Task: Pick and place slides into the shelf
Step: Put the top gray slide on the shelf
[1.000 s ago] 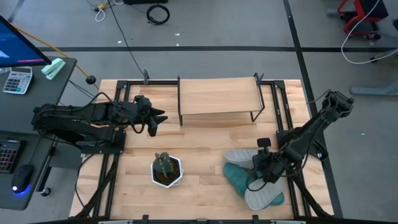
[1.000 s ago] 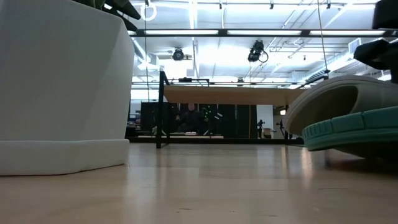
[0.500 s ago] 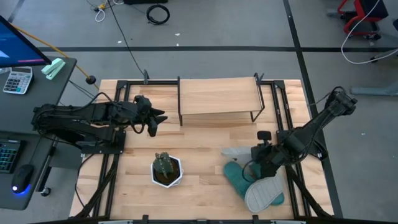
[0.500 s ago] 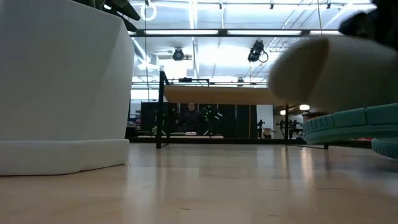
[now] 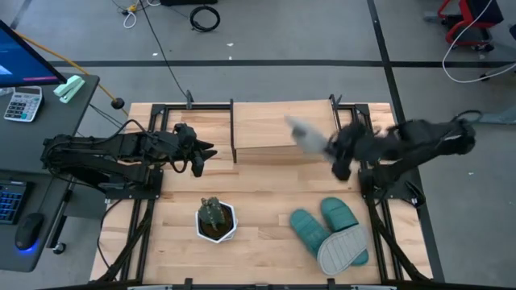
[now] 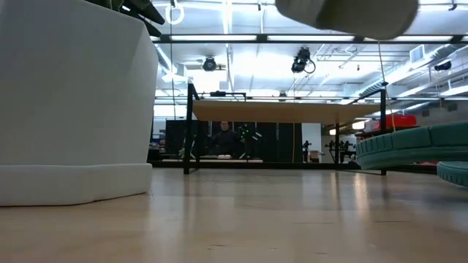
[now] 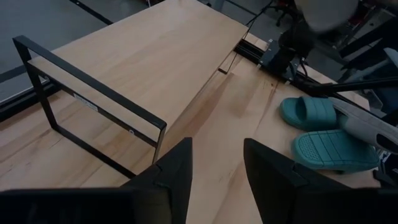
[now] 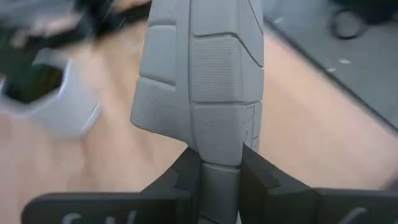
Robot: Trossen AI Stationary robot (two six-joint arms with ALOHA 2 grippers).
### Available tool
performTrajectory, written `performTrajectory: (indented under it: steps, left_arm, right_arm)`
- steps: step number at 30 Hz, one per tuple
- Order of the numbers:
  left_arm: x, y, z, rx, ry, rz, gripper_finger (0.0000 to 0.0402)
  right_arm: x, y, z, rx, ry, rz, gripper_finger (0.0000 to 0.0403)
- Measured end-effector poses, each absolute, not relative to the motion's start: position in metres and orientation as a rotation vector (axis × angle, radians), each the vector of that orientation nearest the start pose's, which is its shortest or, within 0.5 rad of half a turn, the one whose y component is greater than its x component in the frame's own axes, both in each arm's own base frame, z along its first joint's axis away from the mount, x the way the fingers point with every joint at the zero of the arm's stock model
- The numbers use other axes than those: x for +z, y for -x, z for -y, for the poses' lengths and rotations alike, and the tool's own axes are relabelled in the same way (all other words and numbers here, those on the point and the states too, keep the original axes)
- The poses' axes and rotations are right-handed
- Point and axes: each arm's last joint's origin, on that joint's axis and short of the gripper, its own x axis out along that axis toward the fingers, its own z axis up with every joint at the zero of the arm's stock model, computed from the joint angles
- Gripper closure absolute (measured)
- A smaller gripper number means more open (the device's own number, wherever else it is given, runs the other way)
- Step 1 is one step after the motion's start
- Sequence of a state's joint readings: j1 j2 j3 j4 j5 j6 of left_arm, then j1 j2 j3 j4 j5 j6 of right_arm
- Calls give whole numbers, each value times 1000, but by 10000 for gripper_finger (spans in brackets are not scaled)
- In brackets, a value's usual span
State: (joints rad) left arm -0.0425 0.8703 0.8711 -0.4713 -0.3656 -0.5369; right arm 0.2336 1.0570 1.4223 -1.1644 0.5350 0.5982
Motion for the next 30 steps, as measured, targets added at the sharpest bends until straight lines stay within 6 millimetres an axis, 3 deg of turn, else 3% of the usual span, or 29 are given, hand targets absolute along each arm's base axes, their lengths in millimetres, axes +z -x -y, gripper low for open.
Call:
performTrajectory:
  steps: [6,13,17,21,26,30]
  left_arm:
    - [321,-179,-3,435,423,-380,262]
    - [319,-178,-3,439,413,-401,270]
    - [320,-178,-3,438,408,-402,277]
    - [320,-178,-3,438,408,-401,286]
    - [320,-178,-3,438,416,-400,296]
    - [320,-178,-3,438,420,-399,301]
  right_arm:
    - [429,-126,14,-691,-355,-498,335]
    - [423,-107,38,-896,-421,-450,335]
    - [408,-110,51,-947,-473,-496,336]
    - [388,-120,67,-890,-587,-497,337]
    - [372,-139,94,-679,-739,-317,337]
    - [368,-141,122,-614,-839,-164,337]
